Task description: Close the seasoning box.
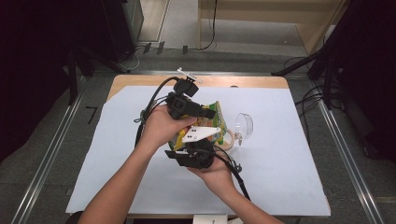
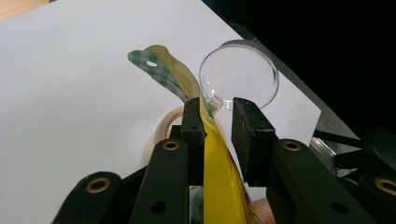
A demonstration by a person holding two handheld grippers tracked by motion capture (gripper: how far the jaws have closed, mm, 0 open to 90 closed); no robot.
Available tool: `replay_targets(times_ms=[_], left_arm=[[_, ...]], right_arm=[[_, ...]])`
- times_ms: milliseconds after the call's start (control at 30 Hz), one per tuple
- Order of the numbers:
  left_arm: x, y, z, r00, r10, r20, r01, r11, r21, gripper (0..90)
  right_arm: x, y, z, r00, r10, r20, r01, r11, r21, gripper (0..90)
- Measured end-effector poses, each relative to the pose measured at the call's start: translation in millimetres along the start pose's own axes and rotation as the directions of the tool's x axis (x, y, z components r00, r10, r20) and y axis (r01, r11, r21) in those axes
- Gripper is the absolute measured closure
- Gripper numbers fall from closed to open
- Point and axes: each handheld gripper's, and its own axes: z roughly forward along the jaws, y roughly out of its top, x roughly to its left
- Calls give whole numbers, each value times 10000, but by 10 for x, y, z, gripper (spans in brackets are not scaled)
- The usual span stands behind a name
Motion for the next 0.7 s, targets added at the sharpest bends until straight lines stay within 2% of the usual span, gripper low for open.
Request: replay_targets(times_ms=[367, 500, 700], left_arm=[[-59, -20, 2, 10000, 79, -2, -79, 10000, 33, 751], [-31, -18, -4, 9998, -173, 106, 172, 9998, 88, 749], [-41, -30, -2, 9999, -119, 91, 118, 9999, 79, 749]], right_arm=[[50, -28, -31, 10000, 57, 12, -57, 10000, -41, 712], [63, -23, -32, 10000, 52, -67, -53, 9999, -128, 711], [63, -35, -28, 10000, -69, -34, 68, 9999, -98, 711]])
